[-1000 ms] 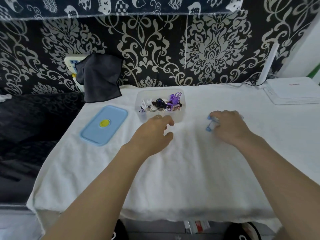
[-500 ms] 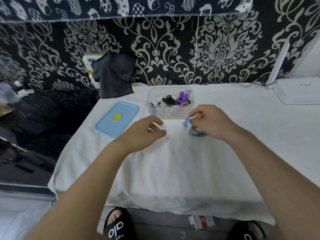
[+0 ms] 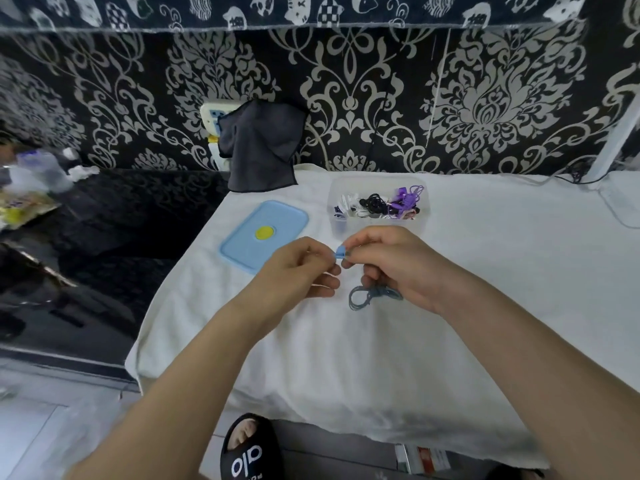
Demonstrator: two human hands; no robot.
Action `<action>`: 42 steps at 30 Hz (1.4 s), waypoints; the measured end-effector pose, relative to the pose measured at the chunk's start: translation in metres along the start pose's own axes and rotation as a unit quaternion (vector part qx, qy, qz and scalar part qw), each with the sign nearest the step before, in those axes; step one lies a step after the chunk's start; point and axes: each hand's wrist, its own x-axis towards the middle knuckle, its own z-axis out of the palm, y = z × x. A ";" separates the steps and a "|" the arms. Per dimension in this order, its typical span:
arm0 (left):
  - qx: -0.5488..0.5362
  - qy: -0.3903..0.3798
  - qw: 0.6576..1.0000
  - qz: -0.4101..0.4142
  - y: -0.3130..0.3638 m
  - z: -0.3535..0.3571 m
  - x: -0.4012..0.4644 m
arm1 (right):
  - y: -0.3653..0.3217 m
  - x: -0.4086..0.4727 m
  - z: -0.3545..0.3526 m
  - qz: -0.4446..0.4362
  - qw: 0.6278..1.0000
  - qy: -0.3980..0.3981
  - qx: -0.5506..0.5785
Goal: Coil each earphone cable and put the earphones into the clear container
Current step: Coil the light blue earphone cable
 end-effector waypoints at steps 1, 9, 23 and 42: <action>0.001 0.006 1.000 0.005 0.001 -0.002 0.000 | 0.000 0.001 0.002 -0.004 1.000 -0.004 -0.004; 0.034 0.024 0.998 0.039 0.007 -0.018 0.007 | -0.004 0.013 0.012 -0.014 0.999 -0.030 0.032; 0.138 0.040 0.983 0.118 0.016 -0.025 0.009 | -0.006 0.015 0.018 -0.031 0.999 -0.005 0.012; 0.420 0.002 0.907 0.029 -0.035 -0.076 0.022 | -0.002 0.021 0.025 0.002 0.999 -0.040 -0.017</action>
